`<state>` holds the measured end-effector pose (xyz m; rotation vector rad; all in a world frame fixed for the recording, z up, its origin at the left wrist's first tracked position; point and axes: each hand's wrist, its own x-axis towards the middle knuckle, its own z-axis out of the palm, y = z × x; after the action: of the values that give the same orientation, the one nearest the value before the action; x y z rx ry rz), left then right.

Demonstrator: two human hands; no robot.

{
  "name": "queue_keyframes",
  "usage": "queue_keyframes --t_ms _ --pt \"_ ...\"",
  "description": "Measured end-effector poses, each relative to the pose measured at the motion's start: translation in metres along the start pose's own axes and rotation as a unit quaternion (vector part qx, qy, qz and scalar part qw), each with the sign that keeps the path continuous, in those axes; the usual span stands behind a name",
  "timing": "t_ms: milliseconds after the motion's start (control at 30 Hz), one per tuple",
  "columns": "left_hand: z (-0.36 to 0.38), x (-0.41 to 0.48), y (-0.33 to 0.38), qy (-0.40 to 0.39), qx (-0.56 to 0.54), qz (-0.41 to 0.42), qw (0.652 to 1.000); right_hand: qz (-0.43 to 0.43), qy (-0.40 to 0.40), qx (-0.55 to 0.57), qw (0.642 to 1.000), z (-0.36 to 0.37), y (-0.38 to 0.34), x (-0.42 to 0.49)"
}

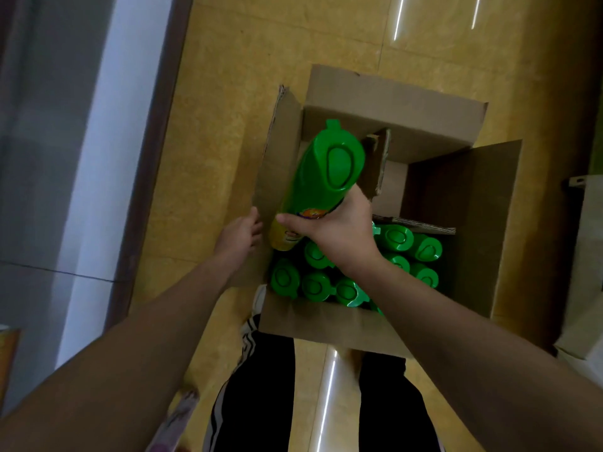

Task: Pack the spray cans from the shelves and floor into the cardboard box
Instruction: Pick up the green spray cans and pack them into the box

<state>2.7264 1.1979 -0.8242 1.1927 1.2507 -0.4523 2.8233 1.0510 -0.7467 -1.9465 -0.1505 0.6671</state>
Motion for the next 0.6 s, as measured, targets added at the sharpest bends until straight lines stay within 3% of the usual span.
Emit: queue_keyframes --t_ms 267,500,600 --pt "0.003 0.007 0.003 -0.012 0.029 0.014 0.999 -0.003 -0.114 -0.094 0.989 0.013 0.030 0.005" --pt "0.021 0.003 0.009 -0.101 -0.012 -0.052 0.993 0.005 -0.107 -0.136 0.985 0.017 0.052 0.007" --pt "0.024 0.005 0.008 -0.125 -0.043 -0.058 0.989 0.018 -0.145 -0.144 0.979 0.008 0.050 0.001"
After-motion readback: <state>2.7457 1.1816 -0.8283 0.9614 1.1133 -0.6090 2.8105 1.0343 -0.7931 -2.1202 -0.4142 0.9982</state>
